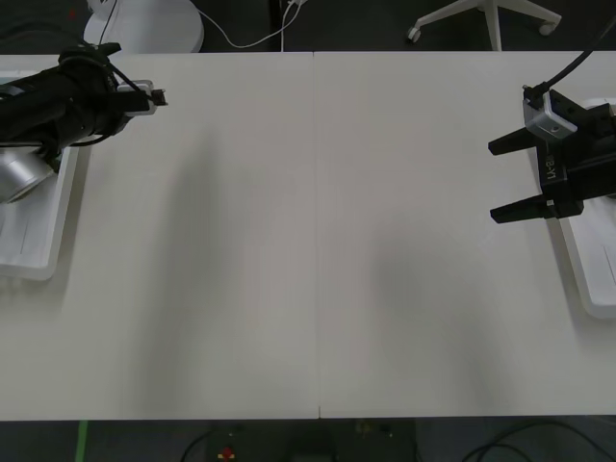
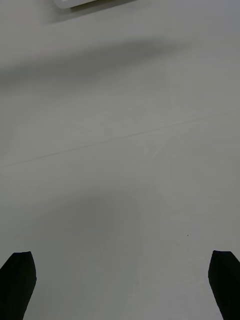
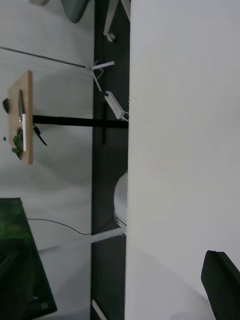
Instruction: Put the red flowers into the right box and the blue flowers into the left box
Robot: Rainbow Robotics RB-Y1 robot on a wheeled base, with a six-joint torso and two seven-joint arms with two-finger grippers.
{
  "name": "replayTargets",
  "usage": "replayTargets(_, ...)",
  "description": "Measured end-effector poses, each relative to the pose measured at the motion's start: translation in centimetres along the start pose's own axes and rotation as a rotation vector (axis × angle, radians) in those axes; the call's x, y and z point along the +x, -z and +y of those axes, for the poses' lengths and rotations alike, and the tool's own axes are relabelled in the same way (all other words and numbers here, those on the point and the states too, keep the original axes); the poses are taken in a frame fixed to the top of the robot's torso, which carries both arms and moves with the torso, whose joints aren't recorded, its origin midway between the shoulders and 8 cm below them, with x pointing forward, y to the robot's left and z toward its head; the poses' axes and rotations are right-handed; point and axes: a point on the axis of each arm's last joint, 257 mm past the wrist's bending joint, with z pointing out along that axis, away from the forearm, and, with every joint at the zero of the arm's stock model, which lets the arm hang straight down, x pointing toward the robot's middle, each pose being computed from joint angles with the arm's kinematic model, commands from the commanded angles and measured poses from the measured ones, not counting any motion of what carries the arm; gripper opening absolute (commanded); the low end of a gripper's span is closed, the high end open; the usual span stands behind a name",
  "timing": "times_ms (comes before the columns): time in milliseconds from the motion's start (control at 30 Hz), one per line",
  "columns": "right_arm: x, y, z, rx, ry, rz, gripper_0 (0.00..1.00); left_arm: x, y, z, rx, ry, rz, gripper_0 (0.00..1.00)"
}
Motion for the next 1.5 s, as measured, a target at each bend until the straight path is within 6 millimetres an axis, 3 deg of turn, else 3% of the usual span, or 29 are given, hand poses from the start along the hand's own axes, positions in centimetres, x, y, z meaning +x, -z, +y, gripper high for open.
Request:
replayTargets(100,0.0,0.0,0.0,0.0,0.0,0.0,1.0,-1.0,0.4,-1.1,0.066,0.069,0.027,0.97)
replayTargets(200,0.0,0.0,0.0,0.0,0.0,0.0,1.0,-0.2,1.0,-3.6,0.192,0.176,0.119,0.96)
replayTargets(300,0.0,0.0,0.0,0.0,0.0,0.0,1.0,0.2,2.5,-6.2,0.338,0.318,0.201,0.96)
replayTargets(400,0.0,0.0,0.0,0.0,0.0,0.0,1.0,0.4,4.5,-7.4,0.468,0.462,0.268,0.96)
replayTargets(500,0.0,0.0,0.0,0.0,0.0,0.0,1.0,-0.2,6.2,-6.5,0.551,0.589,0.294,0.97)
replayTargets(667,0.0,0.0,0.0,0.0,0.0,0.0,1.0,-3.4,6.9,-3.3,0.604,0.784,0.225,0.97)
replayTargets(767,0.0,0.0,0.0,0.0,0.0,0.0,1.0,-4.5,7.5,-2.8,0.67,0.879,0.181,0.96)
replayTargets(1000,0.0,0.0,0.0,0.0,0.0,0.0,1.0,-5.6,8.6,-2.0,0.744,0.702,-0.099,0.96)
replayTargets(1100,0.0,0.0,0.0,0.0,0.0,0.0,1.0,-6.3,8.9,-2.1,0.752,0.657,-0.189,0.97)
replayTargets(1300,0.0,0.0,0.0,0.0,0.0,0.0,1.0,-8.5,10.4,-2.5,0.838,0.822,-0.321,0.96)
replayTargets(1500,0.0,0.0,0.0,0.0,0.0,0.0,1.0,-7.9,12.4,-4.8,0.961,0.935,-0.34,0.96)
